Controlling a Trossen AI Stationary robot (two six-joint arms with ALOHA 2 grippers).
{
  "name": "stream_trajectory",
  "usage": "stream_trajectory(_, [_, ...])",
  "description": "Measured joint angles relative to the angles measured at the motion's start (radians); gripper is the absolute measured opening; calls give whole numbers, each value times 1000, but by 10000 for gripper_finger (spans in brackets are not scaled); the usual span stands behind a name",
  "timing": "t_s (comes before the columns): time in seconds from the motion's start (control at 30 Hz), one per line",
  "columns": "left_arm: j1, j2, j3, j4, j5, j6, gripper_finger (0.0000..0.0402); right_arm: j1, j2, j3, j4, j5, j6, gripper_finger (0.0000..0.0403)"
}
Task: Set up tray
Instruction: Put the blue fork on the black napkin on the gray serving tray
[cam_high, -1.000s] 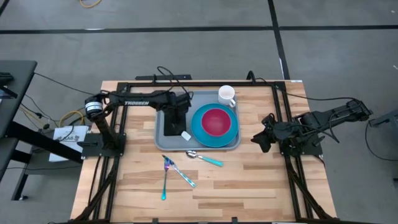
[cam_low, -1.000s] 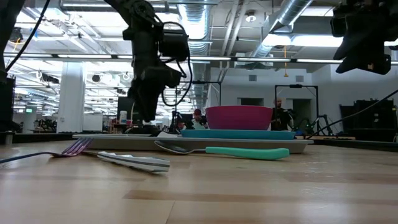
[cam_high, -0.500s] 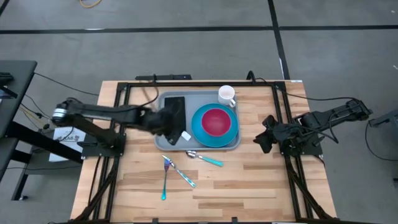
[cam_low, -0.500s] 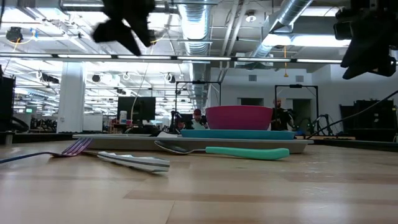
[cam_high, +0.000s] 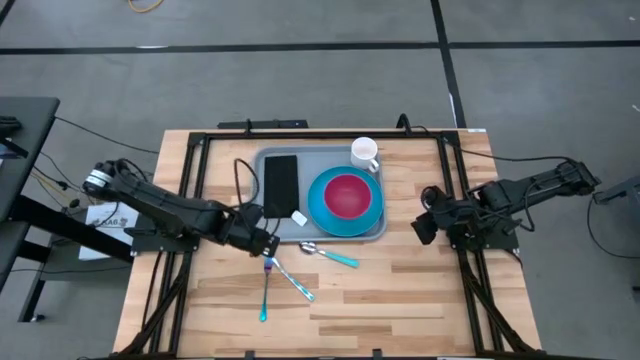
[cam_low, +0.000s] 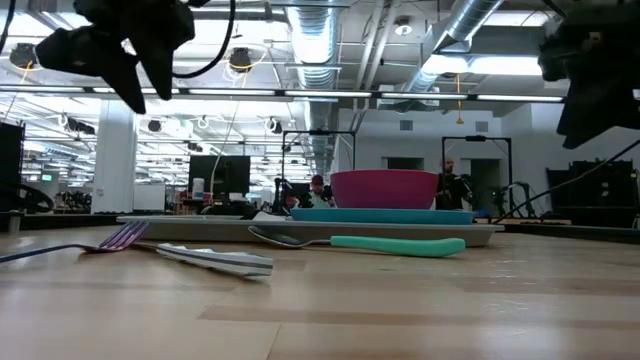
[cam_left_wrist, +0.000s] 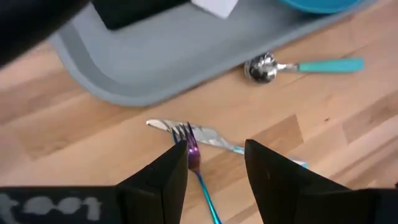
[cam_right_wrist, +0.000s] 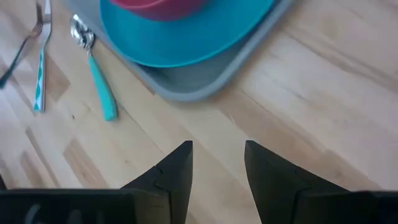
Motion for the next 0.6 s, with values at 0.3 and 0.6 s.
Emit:
stream_trajectory(0.3, [-55, 150, 0, 50, 127, -14, 145, 5, 26, 0, 111, -26, -339, 138])
stream_trajectory(0.6, [-115, 214, 0, 112, 148, -113, 145, 4, 27, 0, 142, 25, -479, 138])
